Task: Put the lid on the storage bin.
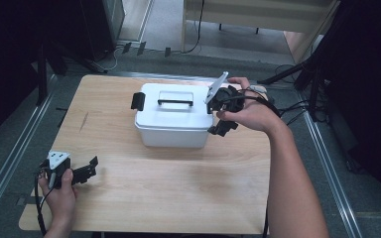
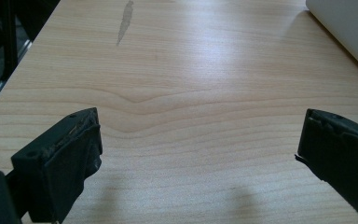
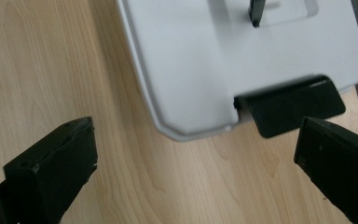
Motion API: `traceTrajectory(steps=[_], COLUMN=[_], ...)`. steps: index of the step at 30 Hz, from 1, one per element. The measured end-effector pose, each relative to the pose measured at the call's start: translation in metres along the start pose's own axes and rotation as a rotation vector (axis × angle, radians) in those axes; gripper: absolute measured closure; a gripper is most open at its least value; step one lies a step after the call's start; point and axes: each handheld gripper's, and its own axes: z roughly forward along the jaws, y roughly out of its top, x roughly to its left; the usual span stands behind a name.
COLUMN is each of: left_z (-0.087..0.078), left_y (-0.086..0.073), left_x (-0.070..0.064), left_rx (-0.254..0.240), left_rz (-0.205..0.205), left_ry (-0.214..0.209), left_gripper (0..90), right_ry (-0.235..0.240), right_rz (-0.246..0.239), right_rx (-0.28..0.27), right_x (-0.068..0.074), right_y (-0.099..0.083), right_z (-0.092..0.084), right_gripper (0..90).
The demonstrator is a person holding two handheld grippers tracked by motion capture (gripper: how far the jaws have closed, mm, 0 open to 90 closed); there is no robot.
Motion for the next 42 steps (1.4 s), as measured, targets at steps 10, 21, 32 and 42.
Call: traceTrajectory(steps=[10,21,32,42], left_z=[0.000,0.000,0.000,0.000], left_y=[0.000,0.000,0.000,0.000], left_x=[0.000,0.000,-0.001,-0.001], left_rx=[0.002,0.002,0.003,0.003], left_rz=[0.002,0.003,0.005,0.007], left_ry=[-0.001,0.001,0.002,0.003], left_gripper=[0.0,0.0,0.0,0.0], right_ry=[-0.002,-0.015,-0.014,-0.025], right_rz=[0.045,0.088,0.144,0.209], right_rx=[-0.004,-0.013,-0.011,-0.045], right_x=[0.004,0.013,0.021,0.034], right_y=[-0.033,-0.068,-0.106,-0.141], right_z=[0.001,0.009,0.021,0.035], right_gripper=[0.0,0.0,0.0,0.0])
